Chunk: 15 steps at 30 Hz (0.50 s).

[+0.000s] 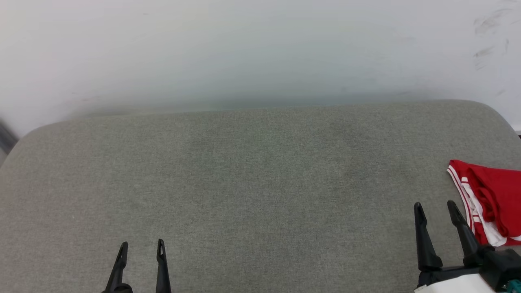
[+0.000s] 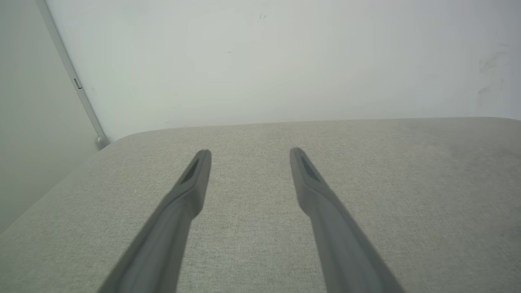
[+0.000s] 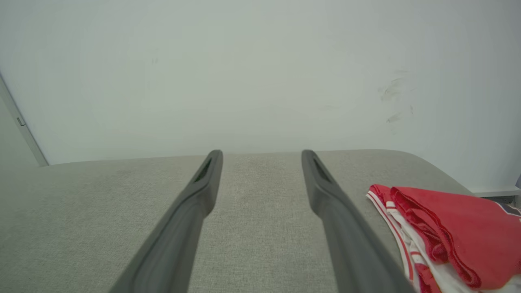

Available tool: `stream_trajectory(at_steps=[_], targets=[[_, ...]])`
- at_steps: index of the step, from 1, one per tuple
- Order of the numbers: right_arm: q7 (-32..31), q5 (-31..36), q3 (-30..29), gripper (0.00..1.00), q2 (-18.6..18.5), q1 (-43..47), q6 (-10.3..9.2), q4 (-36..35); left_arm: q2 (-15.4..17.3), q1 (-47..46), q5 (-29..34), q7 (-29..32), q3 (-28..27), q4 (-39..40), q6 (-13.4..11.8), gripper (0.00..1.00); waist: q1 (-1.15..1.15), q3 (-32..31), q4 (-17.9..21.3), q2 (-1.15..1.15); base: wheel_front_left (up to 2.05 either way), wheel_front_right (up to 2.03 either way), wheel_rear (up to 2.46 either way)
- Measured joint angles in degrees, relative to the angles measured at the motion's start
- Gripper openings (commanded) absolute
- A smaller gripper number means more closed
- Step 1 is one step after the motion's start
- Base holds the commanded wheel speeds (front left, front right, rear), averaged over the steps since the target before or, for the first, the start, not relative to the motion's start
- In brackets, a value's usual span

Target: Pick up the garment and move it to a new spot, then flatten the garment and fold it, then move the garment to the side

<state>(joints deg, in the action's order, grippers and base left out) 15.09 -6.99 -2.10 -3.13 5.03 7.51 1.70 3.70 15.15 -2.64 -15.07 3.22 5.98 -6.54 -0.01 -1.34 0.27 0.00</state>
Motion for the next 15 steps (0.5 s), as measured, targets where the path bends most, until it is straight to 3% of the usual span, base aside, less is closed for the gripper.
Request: stream_trajectory(at_steps=[15], targets=[[0.0,-2.0,1.2,1.0,0.1,3.3,0.0,-1.4,-0.5,0.2,-0.2,0.0,-1.5,-0.5,1.7,1.0,0.01,-0.2,-0.4,0.0,0.0,0.0,0.0]])
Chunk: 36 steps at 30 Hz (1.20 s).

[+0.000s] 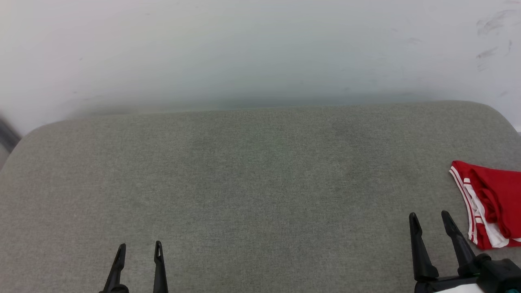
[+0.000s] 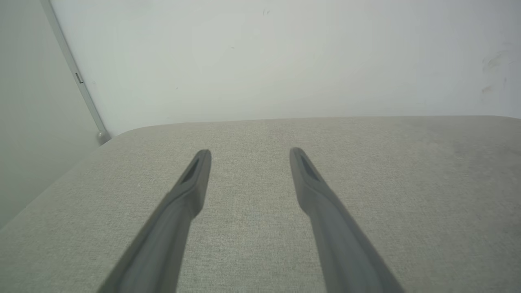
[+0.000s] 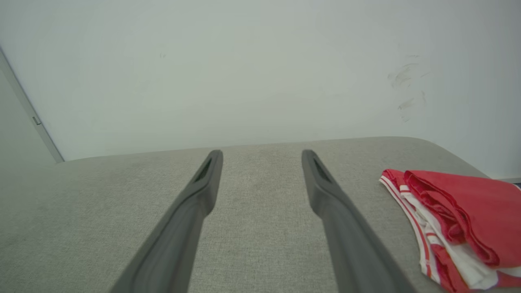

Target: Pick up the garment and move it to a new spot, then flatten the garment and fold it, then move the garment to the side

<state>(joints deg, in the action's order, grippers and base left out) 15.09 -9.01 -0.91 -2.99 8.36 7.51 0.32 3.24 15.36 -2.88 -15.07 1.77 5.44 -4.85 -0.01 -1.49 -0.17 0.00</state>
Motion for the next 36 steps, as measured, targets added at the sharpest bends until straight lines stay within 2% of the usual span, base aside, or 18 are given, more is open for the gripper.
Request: stream_trajectory(at_steps=[5,6,12,18,19,36], targets=[[0.0,0.0,0.1,1.0,0.0,0.0,0.0,0.2,-0.1,0.0,-0.1,0.0,-0.4,-0.3,0.5,1.0,0.0,0.3,-0.1,0.0,0.0,0.0,0.0],[0.0,0.0,0.2,0.0,0.0,0.0,0.0,0.3,-0.1,0.0,-0.3,0.0,-0.5,-0.2,0.7,0.0,0.0,0.3,-0.1,0.0,0.0,0.0,0.0],[-0.3,-0.6,0.2,0.0,0.0,0.2,0.0,3.1,-0.2,0.0,-1.3,0.4,-0.2,-2.9,0.7,0.0,0.0,0.4,-0.1,0.0,0.0,0.0,0.0],[-1.5,-7.8,0.3,0.0,-0.1,0.0,0.0,3.8,-0.1,-0.5,-8.9,1.6,-0.2,-3.8,1.3,0.0,0.0,0.4,-0.1,0.0,0.0,0.0,0.0],[-2.2,-11.3,0.3,0.0,-0.2,-0.2,0.0,4.2,0.1,-1.1,-12.6,2.3,-0.2,-4.5,1.8,0.0,0.01,0.5,-0.1,0.0,0.0,0.0,0.0],[-5.6,-28.6,0.3,0.0,-0.9,-3.3,0.0,6.4,1.1,-6.0,-31.2,5.5,-0.5,-8.6,4.4,0.0,0.01,0.6,0.0,0.0,0.0,0.0,0.0]])
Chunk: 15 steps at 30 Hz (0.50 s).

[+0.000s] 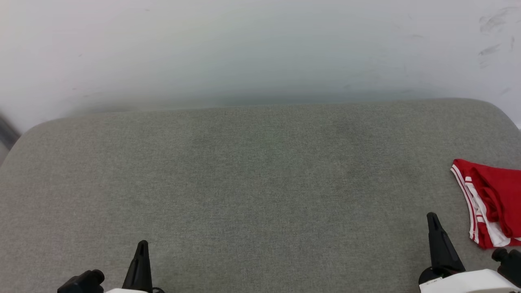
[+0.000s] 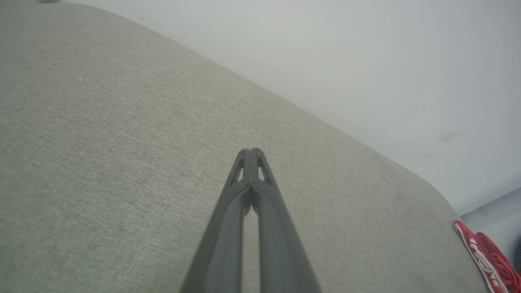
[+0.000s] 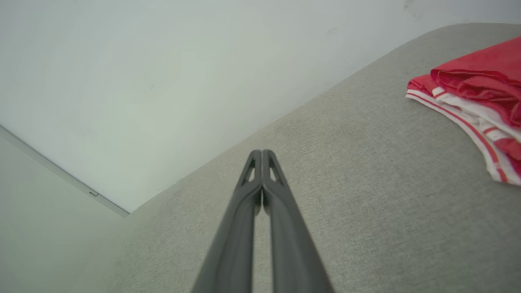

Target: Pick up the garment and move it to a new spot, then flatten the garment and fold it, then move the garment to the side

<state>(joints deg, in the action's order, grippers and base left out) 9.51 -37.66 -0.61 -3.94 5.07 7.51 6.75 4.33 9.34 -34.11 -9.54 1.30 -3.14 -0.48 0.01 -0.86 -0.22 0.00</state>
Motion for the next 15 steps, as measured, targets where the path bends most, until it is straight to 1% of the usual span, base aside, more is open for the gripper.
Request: stream_trajectory(at_steps=[15], targets=[[-2.6,-12.5,-0.4,0.0,-0.4,-2.1,-0.01,1.5,0.4,-3.1,-13.4,2.6,-0.6,-2.3,1.6,0.0,0.0,0.2,0.0,0.0,0.0,0.0,0.0]])
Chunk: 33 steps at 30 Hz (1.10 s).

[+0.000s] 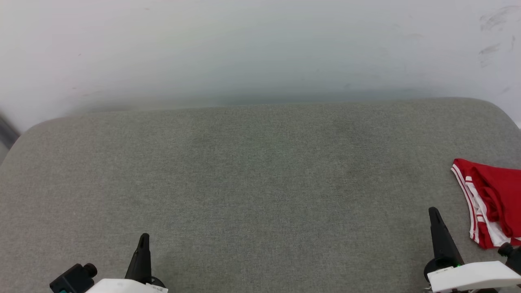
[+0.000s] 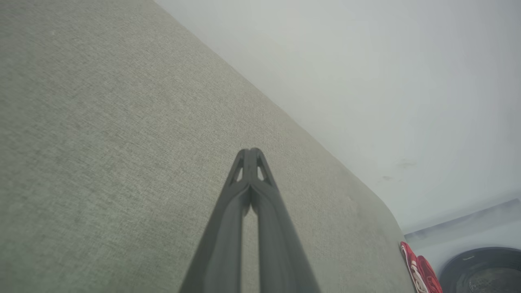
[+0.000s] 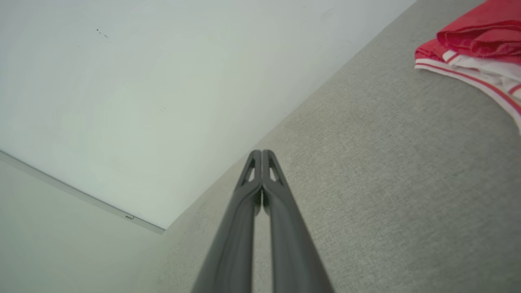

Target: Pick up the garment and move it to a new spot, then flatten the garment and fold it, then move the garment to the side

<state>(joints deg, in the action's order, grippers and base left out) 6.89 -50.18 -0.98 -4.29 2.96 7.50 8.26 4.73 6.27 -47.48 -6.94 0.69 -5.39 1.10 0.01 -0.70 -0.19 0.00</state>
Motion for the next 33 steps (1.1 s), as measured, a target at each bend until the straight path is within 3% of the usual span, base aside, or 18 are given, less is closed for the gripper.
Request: stream_trajectory(at_steps=[33], targets=[[-5.7,-22.4,-1.4,0.0,-0.3,-4.3,0.0,2.8,0.2,-5.7,-23.9,5.4,-1.9,-4.2,3.1,0.0,0.0,0.4,0.1,0.0,0.0,0.0,0.0]])
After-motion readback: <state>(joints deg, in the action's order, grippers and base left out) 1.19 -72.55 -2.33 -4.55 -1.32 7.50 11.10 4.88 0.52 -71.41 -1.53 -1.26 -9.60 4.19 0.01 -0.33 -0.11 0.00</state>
